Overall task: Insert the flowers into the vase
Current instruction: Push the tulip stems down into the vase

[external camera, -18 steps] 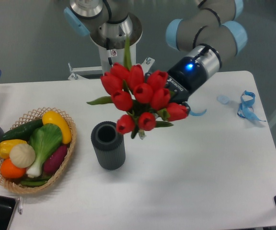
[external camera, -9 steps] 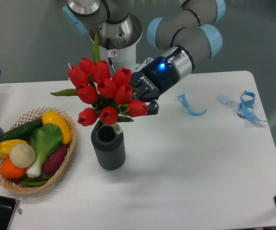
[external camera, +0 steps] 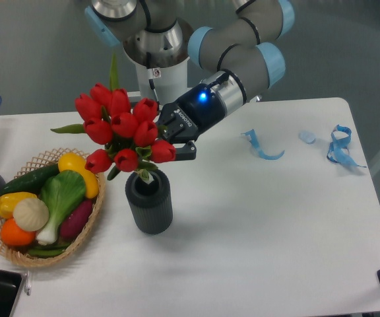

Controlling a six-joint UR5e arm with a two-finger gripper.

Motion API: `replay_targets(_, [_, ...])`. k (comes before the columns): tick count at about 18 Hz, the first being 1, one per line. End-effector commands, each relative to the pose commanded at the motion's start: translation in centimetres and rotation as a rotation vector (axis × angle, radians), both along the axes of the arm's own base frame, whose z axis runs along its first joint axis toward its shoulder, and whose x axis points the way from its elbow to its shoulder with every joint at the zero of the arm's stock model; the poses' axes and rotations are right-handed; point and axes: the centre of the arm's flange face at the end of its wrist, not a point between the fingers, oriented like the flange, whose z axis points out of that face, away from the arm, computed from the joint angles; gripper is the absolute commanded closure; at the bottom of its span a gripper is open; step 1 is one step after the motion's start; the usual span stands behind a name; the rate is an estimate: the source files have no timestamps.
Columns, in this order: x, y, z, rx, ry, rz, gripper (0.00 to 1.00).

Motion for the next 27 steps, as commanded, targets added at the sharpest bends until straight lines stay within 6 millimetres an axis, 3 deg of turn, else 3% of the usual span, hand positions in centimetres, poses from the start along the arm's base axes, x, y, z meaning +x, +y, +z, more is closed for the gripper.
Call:
replay_targets(5, [0.3, -0.1, -3.0, 0.009, 0.021, -0.004, 0.79])
replay_targets(10, [1.3, -0.7, -7.9, 0.02, 0.06, -0.006, 0.79])
replay_targets(17, [1.4, -1.3, -9.5, -0.012, 0.055, 0.002, 0.79])
replay_targets(20, [0.5, -2.3, -10.6, -0.059, 0.072, 0.028, 0.79])
replay_targets(27, [-0.1, -2.7, -10.7, -0.06, 0.081, 0.04, 0.77])
